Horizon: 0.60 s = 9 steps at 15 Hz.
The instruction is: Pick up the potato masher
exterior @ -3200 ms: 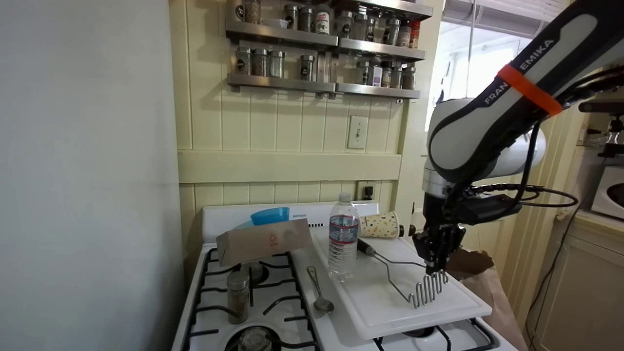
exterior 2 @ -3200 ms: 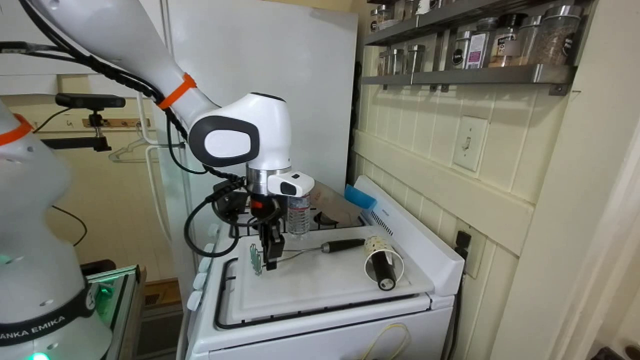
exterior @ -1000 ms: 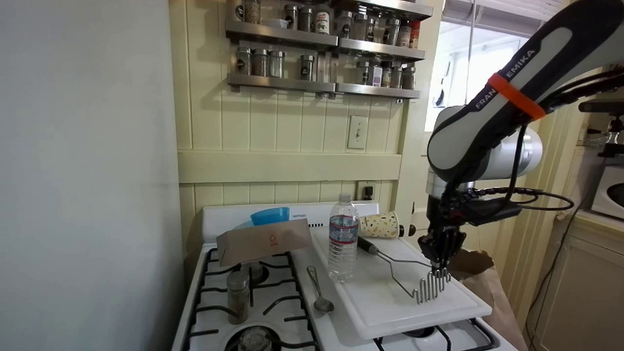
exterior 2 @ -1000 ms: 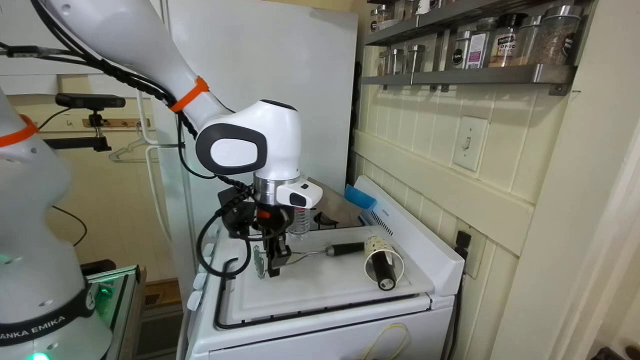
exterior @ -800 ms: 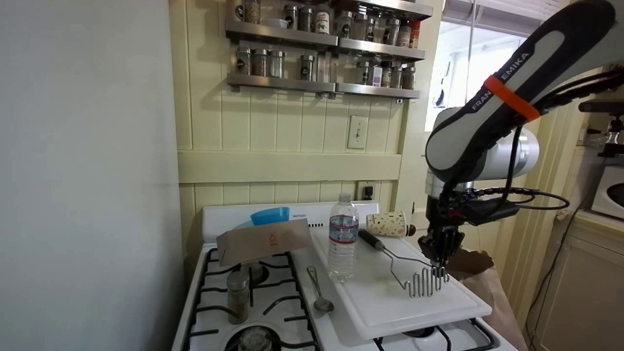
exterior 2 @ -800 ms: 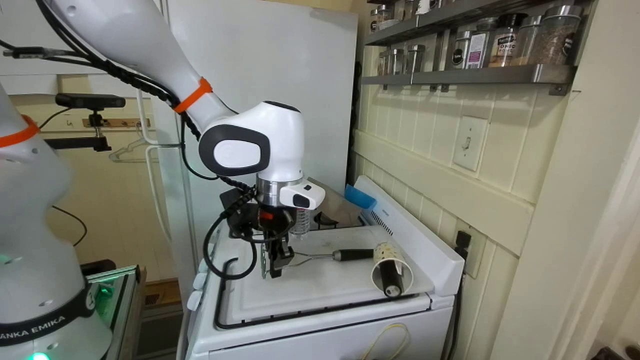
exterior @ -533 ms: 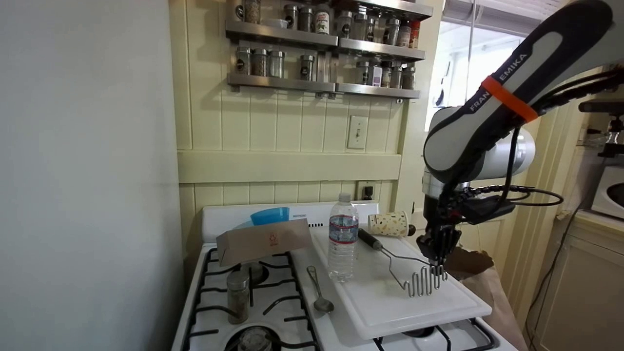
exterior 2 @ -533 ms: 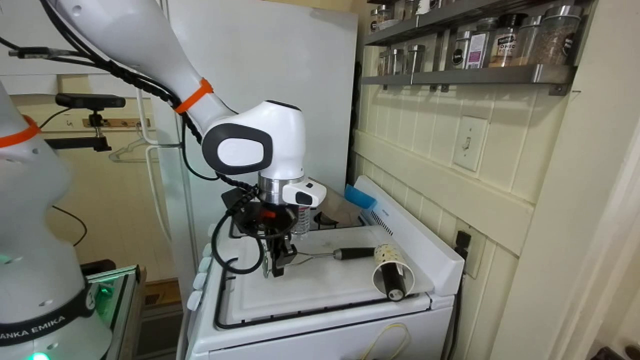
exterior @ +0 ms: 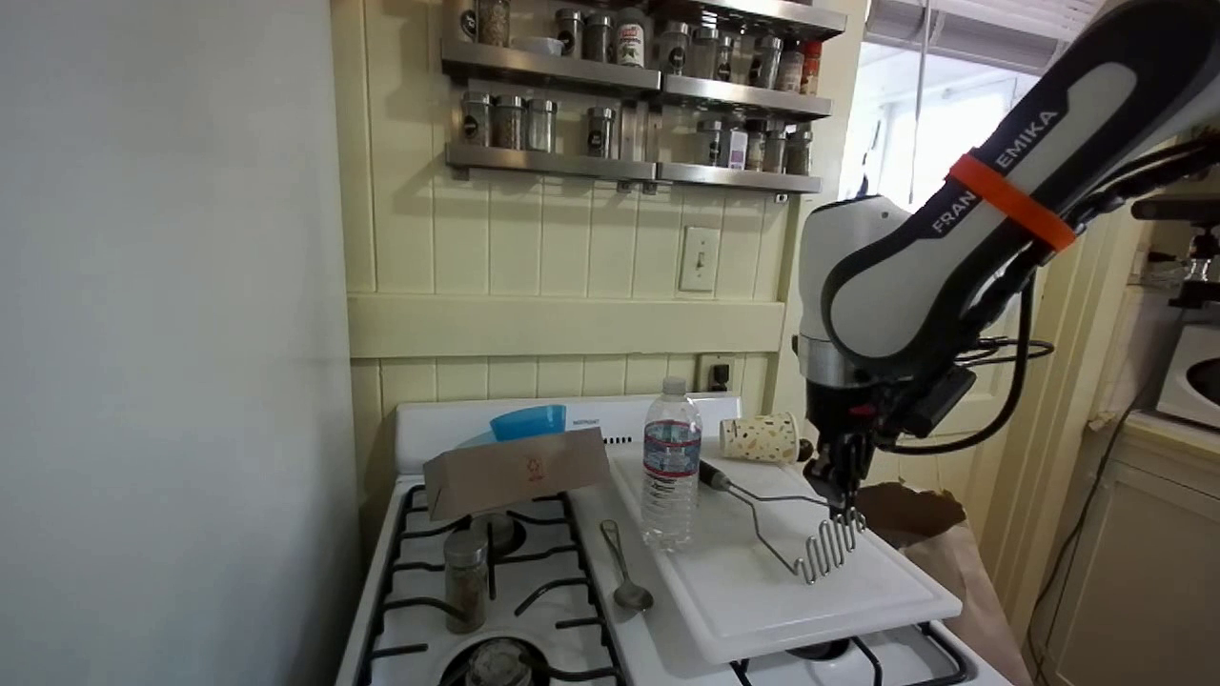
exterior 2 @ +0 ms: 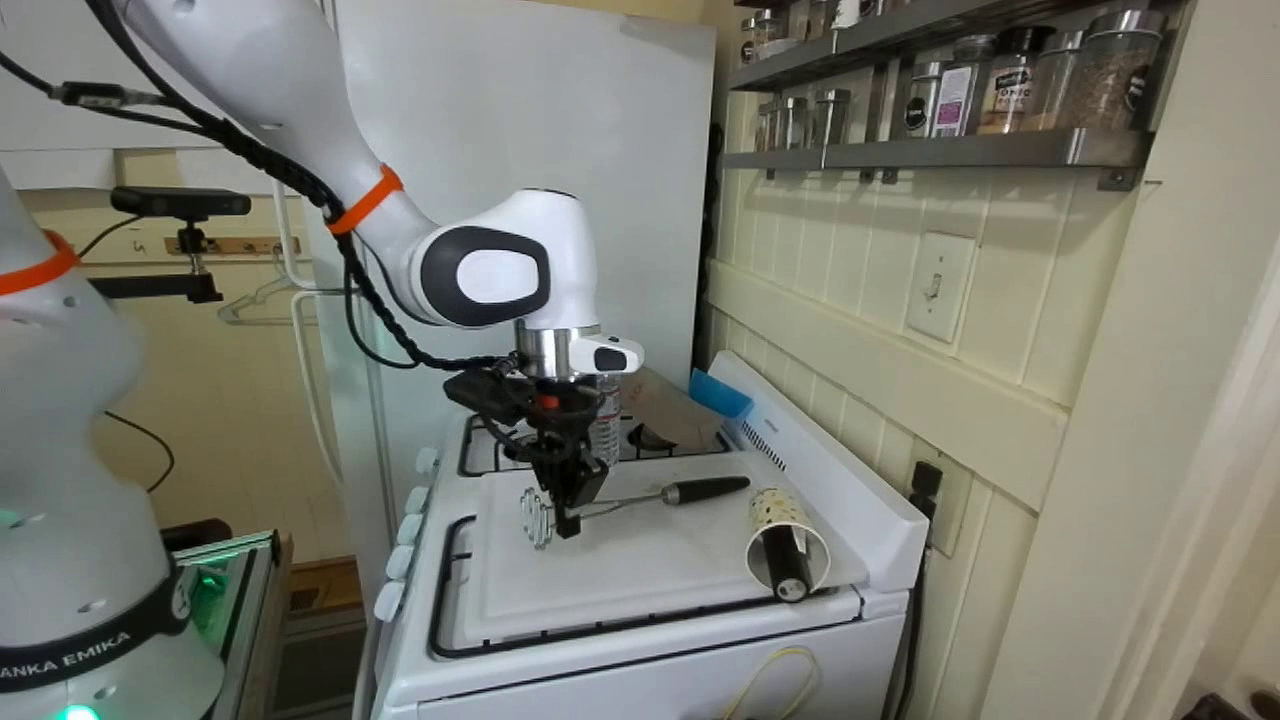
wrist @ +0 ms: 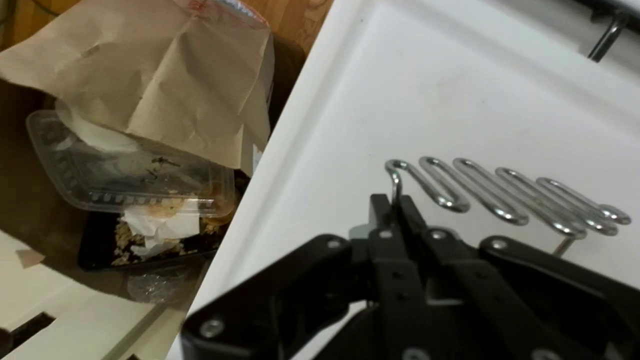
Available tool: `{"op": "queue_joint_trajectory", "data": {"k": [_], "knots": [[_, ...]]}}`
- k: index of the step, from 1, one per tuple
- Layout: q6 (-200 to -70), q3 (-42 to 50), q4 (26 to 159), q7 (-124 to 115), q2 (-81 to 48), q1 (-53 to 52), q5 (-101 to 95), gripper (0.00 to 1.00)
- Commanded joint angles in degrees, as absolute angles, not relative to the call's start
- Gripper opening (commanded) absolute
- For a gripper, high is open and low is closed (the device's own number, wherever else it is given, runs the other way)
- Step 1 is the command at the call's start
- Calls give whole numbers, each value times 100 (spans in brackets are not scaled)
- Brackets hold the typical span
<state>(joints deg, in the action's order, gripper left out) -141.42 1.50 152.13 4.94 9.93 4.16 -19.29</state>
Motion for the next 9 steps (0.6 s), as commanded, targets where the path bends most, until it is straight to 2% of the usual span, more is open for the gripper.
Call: {"op": "queue_joint_trajectory", "data": {"k": [1, 9], "knots": [[-14565, -140, 15488, -405, 1435, 505, -2976, 1], [-15416, -529, 15868, -1694, 2033, 658, -4587, 1]]}}
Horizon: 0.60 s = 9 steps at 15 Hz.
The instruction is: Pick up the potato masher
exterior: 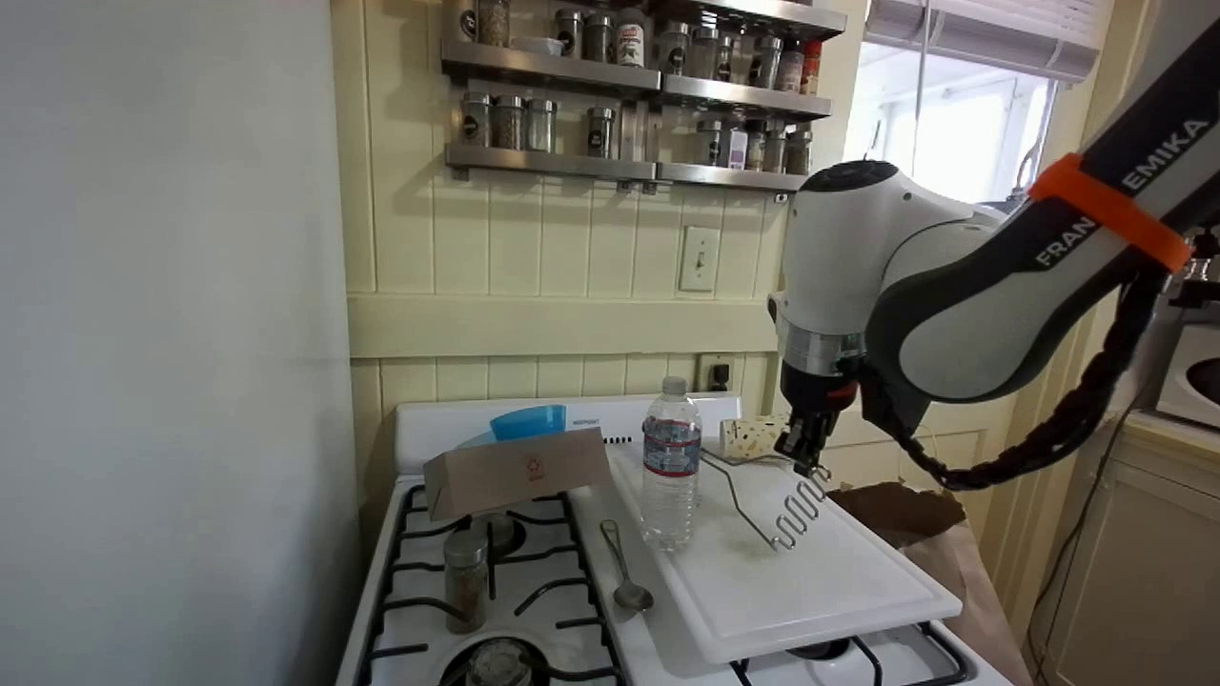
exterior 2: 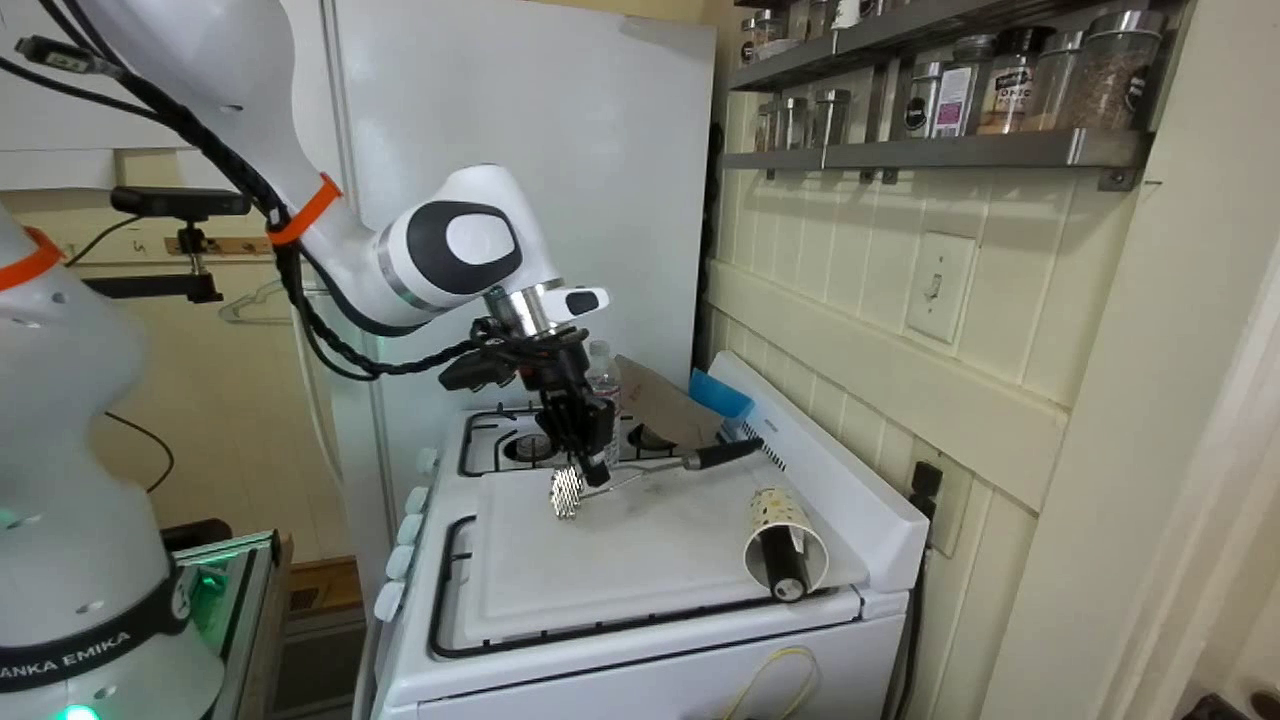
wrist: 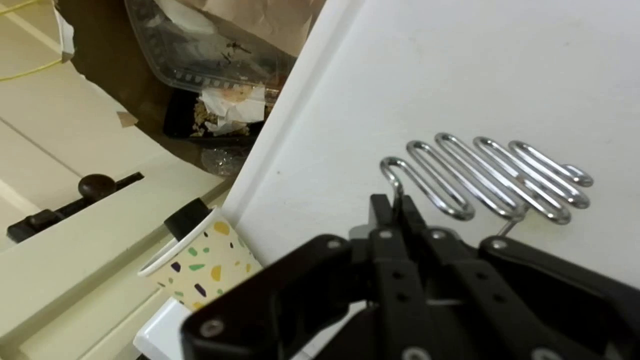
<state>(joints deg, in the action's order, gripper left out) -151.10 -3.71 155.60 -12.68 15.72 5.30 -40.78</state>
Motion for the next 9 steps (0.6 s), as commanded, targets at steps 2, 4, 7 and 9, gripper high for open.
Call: {"op": "queue_joint_trajectory", "data": {"k": [2, 4, 7, 9], "knots": [[-15488, -652, 15993, -2061, 2280, 712, -4968, 1], [-15420, -729, 15732, -2673, 2270, 684, -5475, 1], [-15350, -980, 16069, -3706, 3008, 761, -6286, 1], [-15153, -1044, 15733, -4337, 2880, 616, -6781, 1]]}}
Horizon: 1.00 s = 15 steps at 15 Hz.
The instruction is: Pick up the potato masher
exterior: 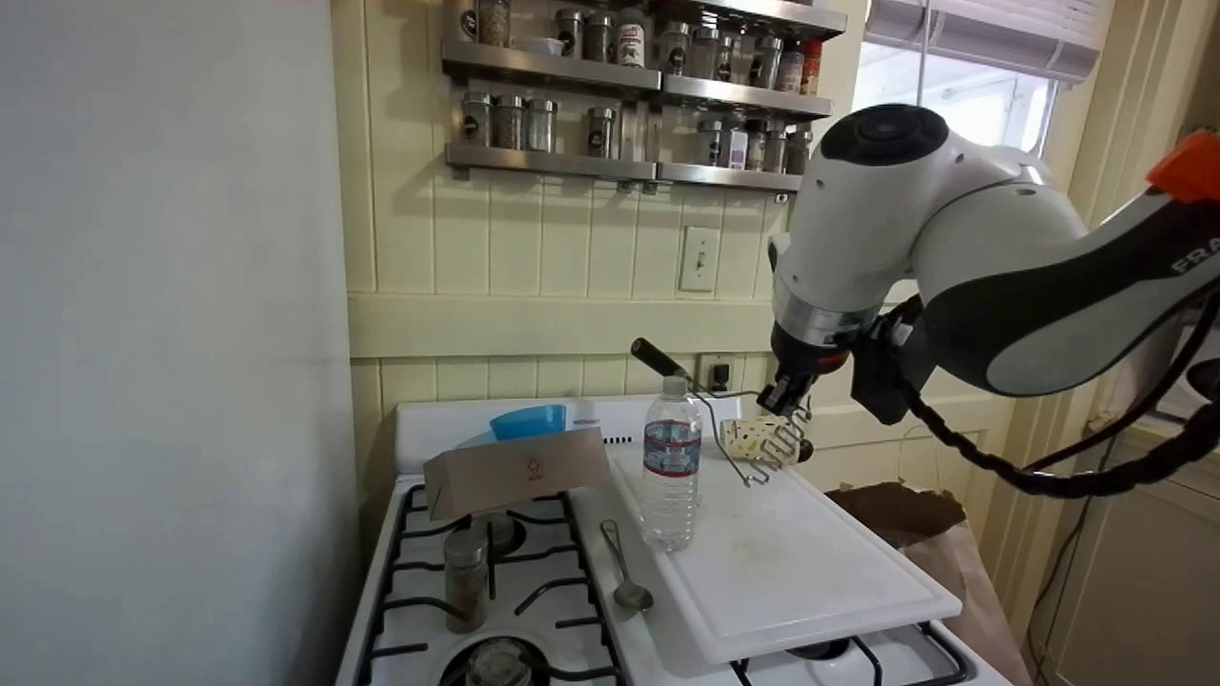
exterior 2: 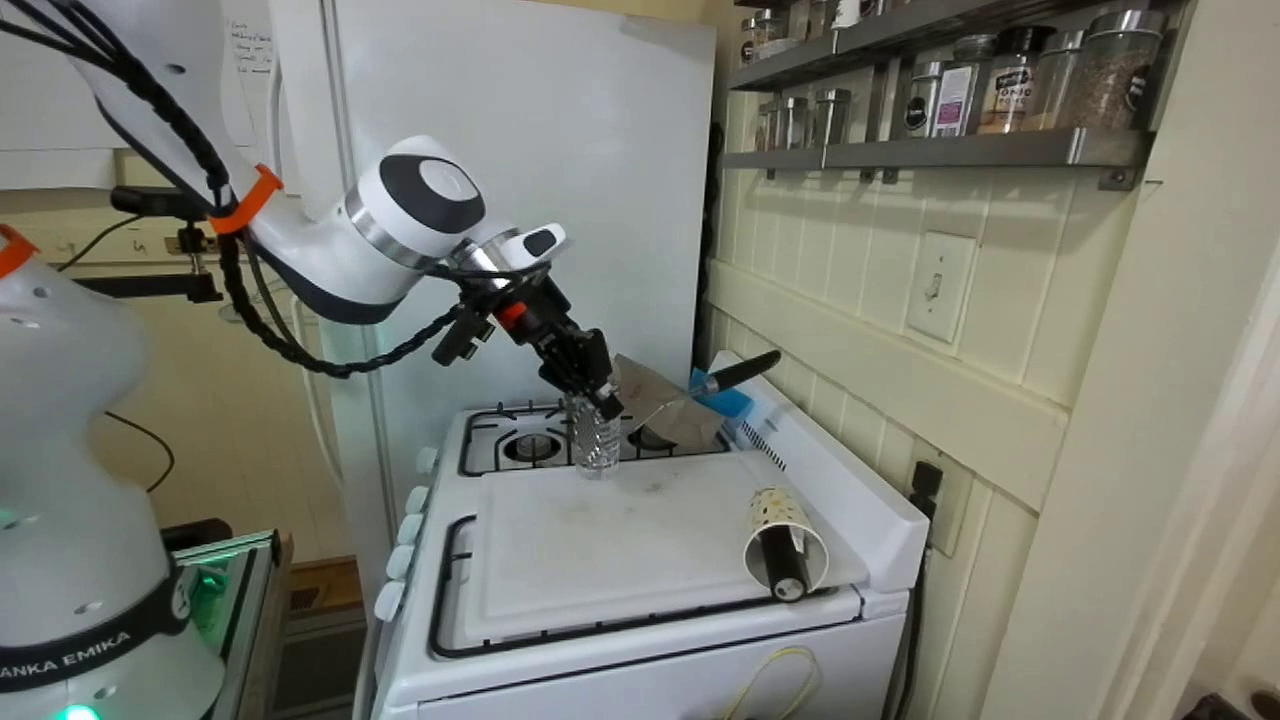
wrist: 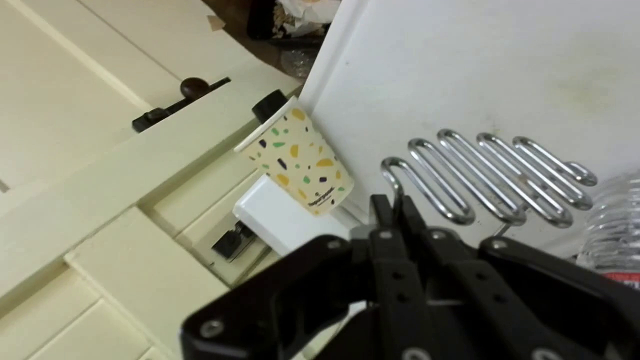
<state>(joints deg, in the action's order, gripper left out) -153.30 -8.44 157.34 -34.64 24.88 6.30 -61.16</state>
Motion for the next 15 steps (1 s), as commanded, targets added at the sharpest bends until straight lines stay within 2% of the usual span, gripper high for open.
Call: {"op": "queue_joint_trajectory", "data": {"k": [1, 10, 15], "knots": [[-15092, -1108, 15739, -4616, 2967, 590, -6955, 1], [-13878, -1761, 15767, -6675, 3440, 162, -7594, 1], [-12463, -1848, 15757, -7267, 3522, -741, -7413, 1]]}}
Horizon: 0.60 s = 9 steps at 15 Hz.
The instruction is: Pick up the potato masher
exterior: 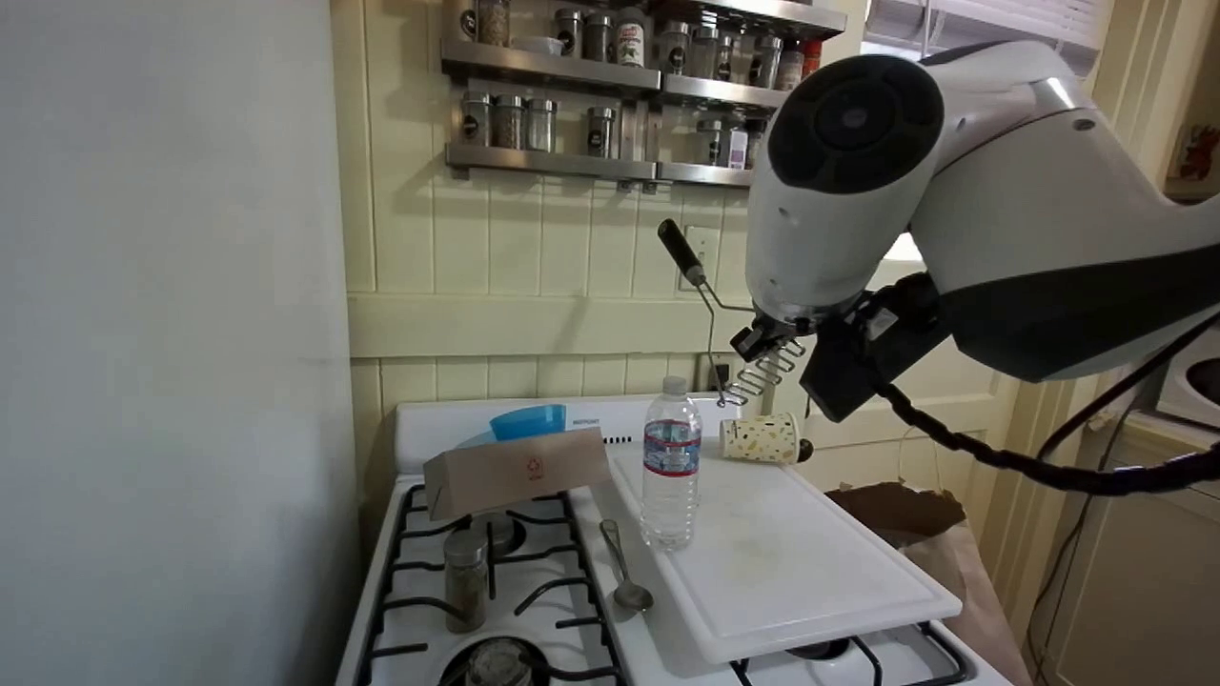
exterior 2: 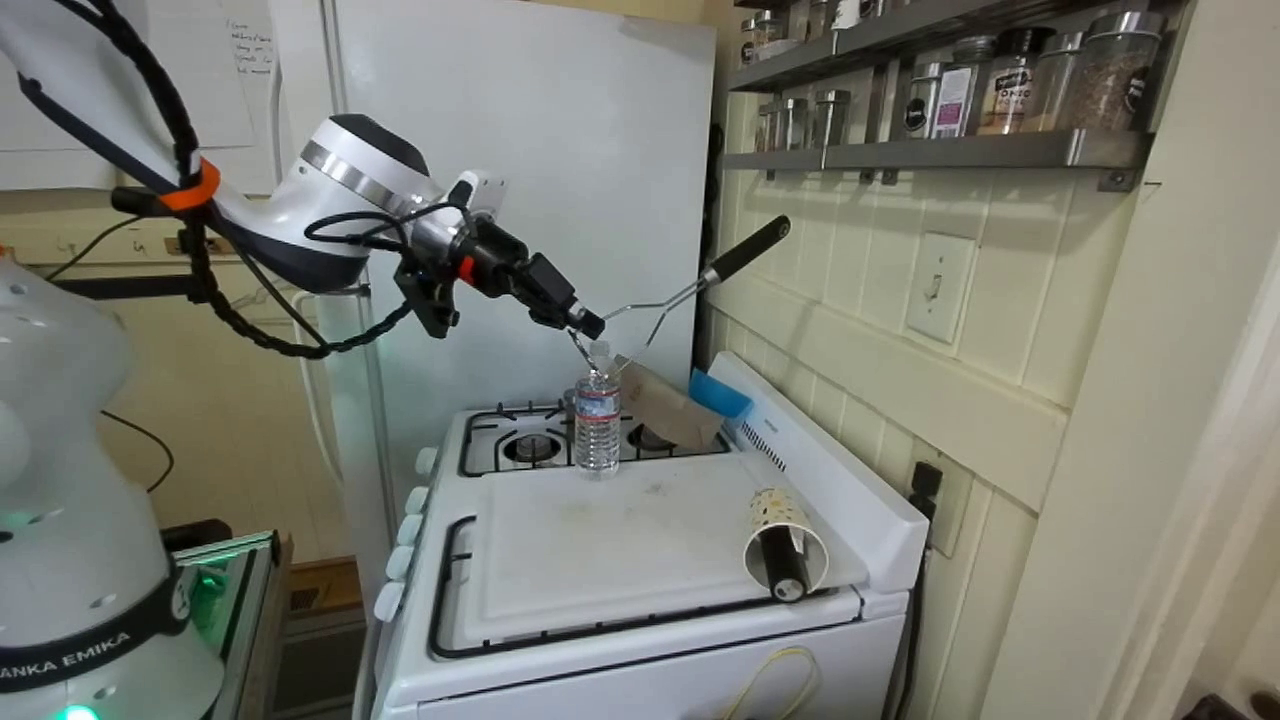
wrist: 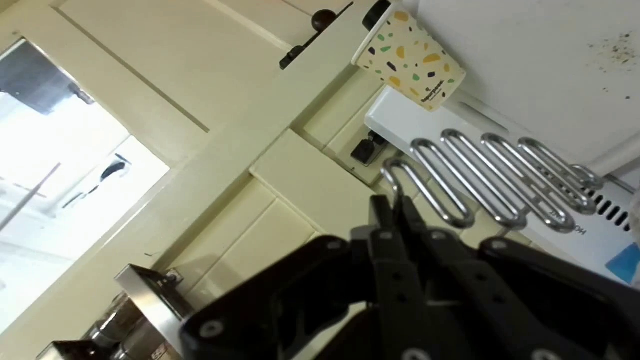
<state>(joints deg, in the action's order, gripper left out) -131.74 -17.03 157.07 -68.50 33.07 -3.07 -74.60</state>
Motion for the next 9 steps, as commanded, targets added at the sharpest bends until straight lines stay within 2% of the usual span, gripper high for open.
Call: {"op": "queue_joint_trajectory", "data": {"k": [1, 9], "knots": [[-12162, -1933, 15762, -7417, 3539, -911, -7414, 1], [-9810, -2654, 15768, -8116, 3717, -2245, -6893, 1]]}}
